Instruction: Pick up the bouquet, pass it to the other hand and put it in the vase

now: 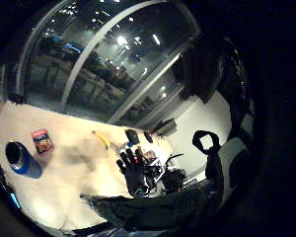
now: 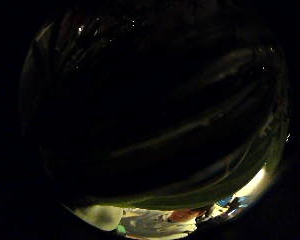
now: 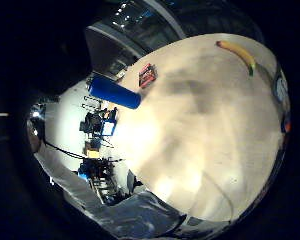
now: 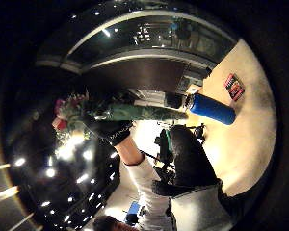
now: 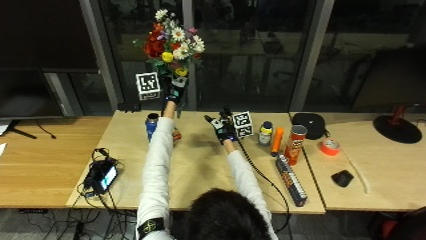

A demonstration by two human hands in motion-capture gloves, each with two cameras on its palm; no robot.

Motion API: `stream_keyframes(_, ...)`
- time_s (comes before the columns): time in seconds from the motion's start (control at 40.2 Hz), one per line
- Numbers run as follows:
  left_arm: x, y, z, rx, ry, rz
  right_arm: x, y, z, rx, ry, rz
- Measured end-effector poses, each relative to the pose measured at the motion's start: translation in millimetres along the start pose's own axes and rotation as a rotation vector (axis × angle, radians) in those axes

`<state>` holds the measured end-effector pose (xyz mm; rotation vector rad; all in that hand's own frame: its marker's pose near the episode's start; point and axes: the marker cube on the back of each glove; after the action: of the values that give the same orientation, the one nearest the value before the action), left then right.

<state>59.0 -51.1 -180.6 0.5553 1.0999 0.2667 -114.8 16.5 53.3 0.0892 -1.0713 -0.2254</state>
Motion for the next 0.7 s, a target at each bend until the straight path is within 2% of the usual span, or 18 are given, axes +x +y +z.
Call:
stream_keyframes(0.025,7.7,-8.8,1.4,0.019,0.022,0.106,2.7,-3.6,-0.4,0.019,0.008,0.009)
stream_keyframes(0.05,11.6,-15.1,-0.8,0.034,0.033,0.173,4.8,-5.1,-0.9,0.027,0.002,0.038)
stream_keyframes(0.075,11.5,-18.8,-4.6,0.045,0.027,0.175,6.0,-5.0,-1.2,0.026,-0.015,0.077)
stream_keyframes(0.149,-2.2,-22.2,-17.6,0.072,-0.039,-0.026,10.8,-4.8,-1.5,0.018,-0.051,0.153)
stream_keyframes(0.174,-5.0,-23.5,-21.6,0.080,-0.051,-0.065,13.2,-5.3,-1.5,0.018,-0.054,0.167)
stream_keyframes(0.249,-5.6,-30.3,-36.3,0.108,-0.051,-0.099,17.0,-3.8,-0.7,-0.009,-0.087,0.187)
stream_keyframes(0.348,-15.4,-44.4,-57.4,0.151,-0.042,-0.084,28.6,-4.9,0.8,-0.019,-0.087,0.186)
stream_keyframes(0.398,-22.0,-53.1,-68.3,0.168,-0.040,-0.015,37.5,-7.6,1.0,-0.001,-0.054,0.183)
stream_keyframes(0.472,-27.4,-67.7,-83.5,0.181,-0.026,0.211,48.3,-13.0,0.7,0.040,0.006,0.134)
stream_keyframes(0.497,-30.8,-69.3,-88.0,0.187,-0.034,0.210,52.0,-16.0,0.7,0.057,0.027,0.103)
stream_keyframes(0.547,-40.3,-65.8,-95.3,0.202,-0.073,0.051,56.4,-19.2,2.0,0.061,0.036,0.073)
stream_keyframes(0.597,-46.6,-61.9,-100.3,0.208,-0.103,-0.075,54.1,-13.8,5.2,0.014,-0.006,0.146)
stream_keyframes(0.646,-51.7,-61.9,-103.4,0.207,-0.108,-0.099,51.4,-7.9,8.2,-0.022,-0.034,0.226)
stream_keyframes(0.696,-61.4,-64.4,-106.4,0.207,-0.114,-0.099,52.4,-7.7,9.9,-0.021,-0.024,0.228)
